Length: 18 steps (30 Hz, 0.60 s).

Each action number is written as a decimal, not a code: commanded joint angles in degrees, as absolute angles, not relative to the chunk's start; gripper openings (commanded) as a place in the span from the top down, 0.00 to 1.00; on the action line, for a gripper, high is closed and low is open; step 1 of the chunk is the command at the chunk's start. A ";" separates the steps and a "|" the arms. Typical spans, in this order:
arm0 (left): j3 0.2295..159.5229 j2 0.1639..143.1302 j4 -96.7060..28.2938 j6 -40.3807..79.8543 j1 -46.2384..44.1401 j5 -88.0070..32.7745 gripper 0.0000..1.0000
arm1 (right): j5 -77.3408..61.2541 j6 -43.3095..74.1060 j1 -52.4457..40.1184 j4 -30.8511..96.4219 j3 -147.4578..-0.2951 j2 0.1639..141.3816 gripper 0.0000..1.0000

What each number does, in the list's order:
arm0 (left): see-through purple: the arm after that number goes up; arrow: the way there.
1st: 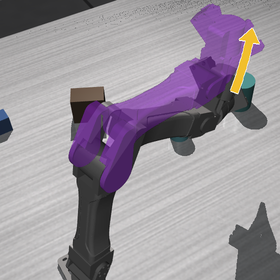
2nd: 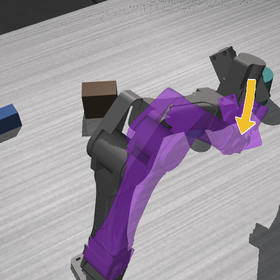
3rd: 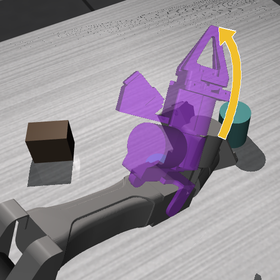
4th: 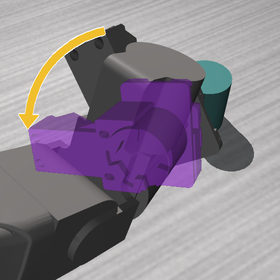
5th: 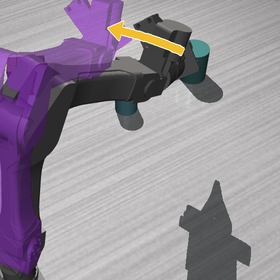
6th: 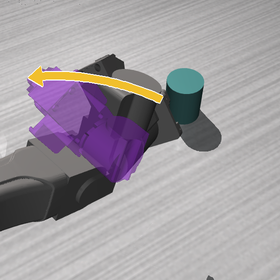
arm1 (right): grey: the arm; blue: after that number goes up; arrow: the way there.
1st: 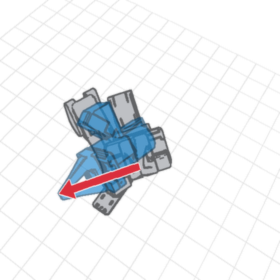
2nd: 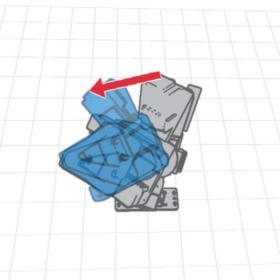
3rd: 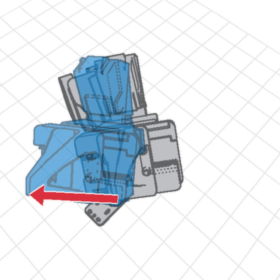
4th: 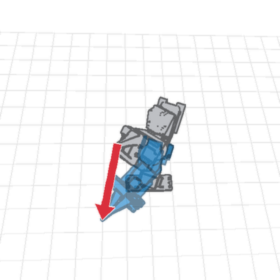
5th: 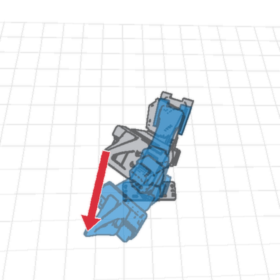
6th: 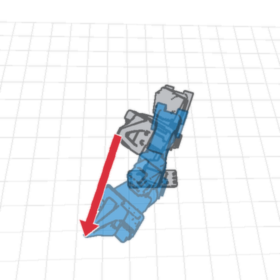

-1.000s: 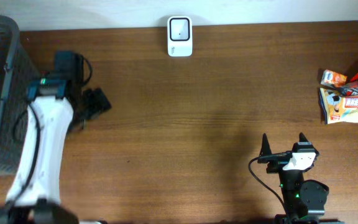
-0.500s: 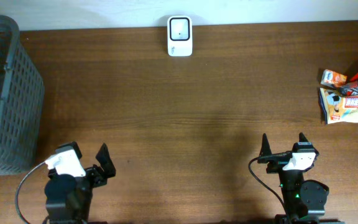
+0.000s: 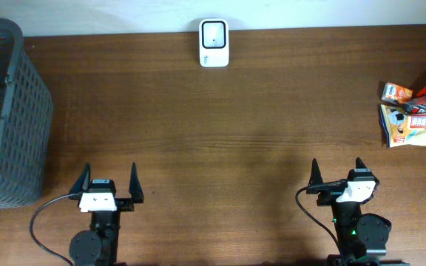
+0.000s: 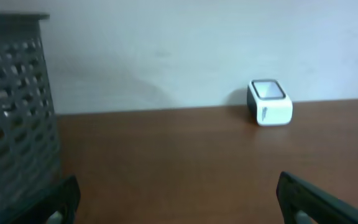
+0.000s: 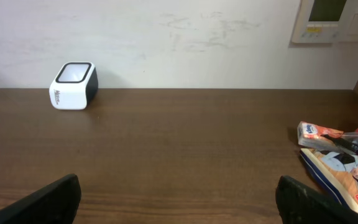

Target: Scan the item barcode

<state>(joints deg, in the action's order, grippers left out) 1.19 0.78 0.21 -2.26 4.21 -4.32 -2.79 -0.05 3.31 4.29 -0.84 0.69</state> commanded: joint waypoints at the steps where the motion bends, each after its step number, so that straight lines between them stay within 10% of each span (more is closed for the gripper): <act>1: 0.47 0.27 -0.91 -3.33 4.40 -4.71 0.01 | -2.52 -0.21 3.01 4.45 -0.32 0.21 0.01; 18: 0.51 0.27 -4.54 -0.95 -1.06 6.24 0.01 | -2.52 -0.21 3.01 4.45 -0.32 0.21 0.01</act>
